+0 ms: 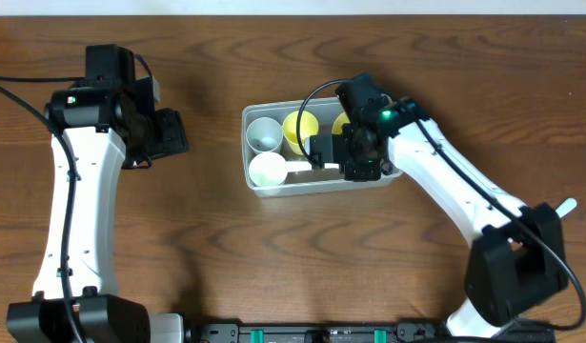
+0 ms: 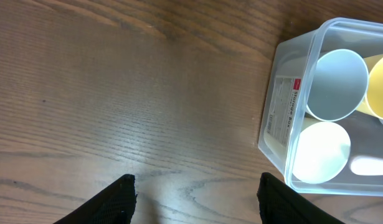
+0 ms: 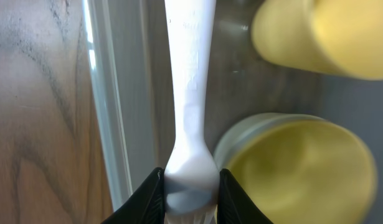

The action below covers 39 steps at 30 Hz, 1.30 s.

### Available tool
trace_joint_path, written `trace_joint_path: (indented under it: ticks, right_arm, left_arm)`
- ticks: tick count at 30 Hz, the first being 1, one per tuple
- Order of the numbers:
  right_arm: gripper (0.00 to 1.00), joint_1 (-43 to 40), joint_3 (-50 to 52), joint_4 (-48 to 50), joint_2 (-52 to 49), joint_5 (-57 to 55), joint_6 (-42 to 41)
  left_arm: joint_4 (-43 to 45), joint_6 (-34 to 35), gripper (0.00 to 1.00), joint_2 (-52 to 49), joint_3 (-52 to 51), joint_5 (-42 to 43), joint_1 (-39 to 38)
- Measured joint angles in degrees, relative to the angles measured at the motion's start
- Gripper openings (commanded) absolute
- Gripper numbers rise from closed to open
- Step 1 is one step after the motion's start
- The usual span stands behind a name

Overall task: Pack container
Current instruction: 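Lower the pink fork into the container's front edge and release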

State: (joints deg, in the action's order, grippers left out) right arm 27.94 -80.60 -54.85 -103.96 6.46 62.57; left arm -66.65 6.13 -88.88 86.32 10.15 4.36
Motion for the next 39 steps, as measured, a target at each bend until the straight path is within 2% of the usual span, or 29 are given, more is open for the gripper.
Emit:
trace_joint_path:
  ticks: [30, 39]
  right_arm:
    - [0.01, -1.5, 0.0, 0.2, -2.1, -2.9, -2.1]
    - [0.01, -1.5, 0.0, 3.5, -2.1, -3.1, -3.0]
  left_arm:
    - [0.0, 0.0, 0.63, 0.0, 0.0, 0.0, 0.0]
    - [0.0, 0.0, 0.64, 0.0, 0.0, 0.0, 0.0]
